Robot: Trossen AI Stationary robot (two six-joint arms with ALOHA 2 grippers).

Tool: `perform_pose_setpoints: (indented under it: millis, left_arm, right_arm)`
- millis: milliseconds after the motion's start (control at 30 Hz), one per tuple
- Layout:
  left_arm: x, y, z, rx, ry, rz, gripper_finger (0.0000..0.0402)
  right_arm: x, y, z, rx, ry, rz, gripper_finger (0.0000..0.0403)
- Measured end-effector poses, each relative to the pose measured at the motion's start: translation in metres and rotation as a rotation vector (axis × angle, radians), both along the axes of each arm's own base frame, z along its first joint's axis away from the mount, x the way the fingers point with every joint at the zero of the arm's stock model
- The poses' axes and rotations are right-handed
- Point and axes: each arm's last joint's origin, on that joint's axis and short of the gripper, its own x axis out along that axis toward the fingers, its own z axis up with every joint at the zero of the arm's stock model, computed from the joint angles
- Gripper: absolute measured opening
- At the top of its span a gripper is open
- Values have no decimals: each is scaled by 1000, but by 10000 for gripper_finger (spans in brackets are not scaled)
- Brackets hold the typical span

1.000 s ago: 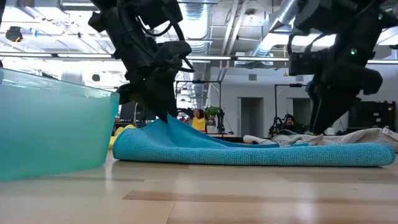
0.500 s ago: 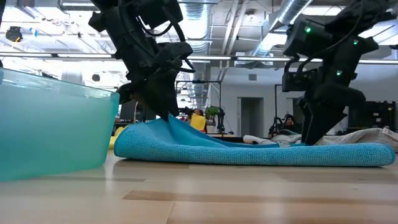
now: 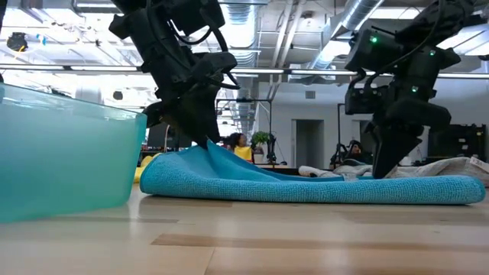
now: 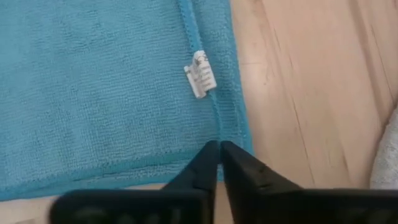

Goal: Fold microfiber towels
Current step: Fold the blue towel

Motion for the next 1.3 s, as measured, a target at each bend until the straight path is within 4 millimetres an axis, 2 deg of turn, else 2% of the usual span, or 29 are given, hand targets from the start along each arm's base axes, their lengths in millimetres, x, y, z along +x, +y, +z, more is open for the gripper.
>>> perform_pose_setpoints:
  millis: [100,233,533,733,800,1133,1300]
  left_arm:
    - [0,0,0,0,0,0,98]
    - [0,0,0,-4,-1,1,98]
    - [4,-1,4,-73,-42,25,98]
    - [5,6,7,-15,-47,33,98]
    - [6,10,7,0,-44,31,98]
    - [6,23,7,8,-48,55,98]
    - [12,22,11,29,-100,-74,98]
  right_arm:
    - [-1,0,0,20,7,-12,10]
    - [-2,4,3,51,18,-56,9]
    - [-12,17,33,73,-4,-81,4]
    - [-23,17,31,31,90,-128,3]
    - [-22,17,28,32,87,-128,3]
    - [-14,12,19,-41,58,-171,23]
    - [-15,5,18,-53,75,-208,62]
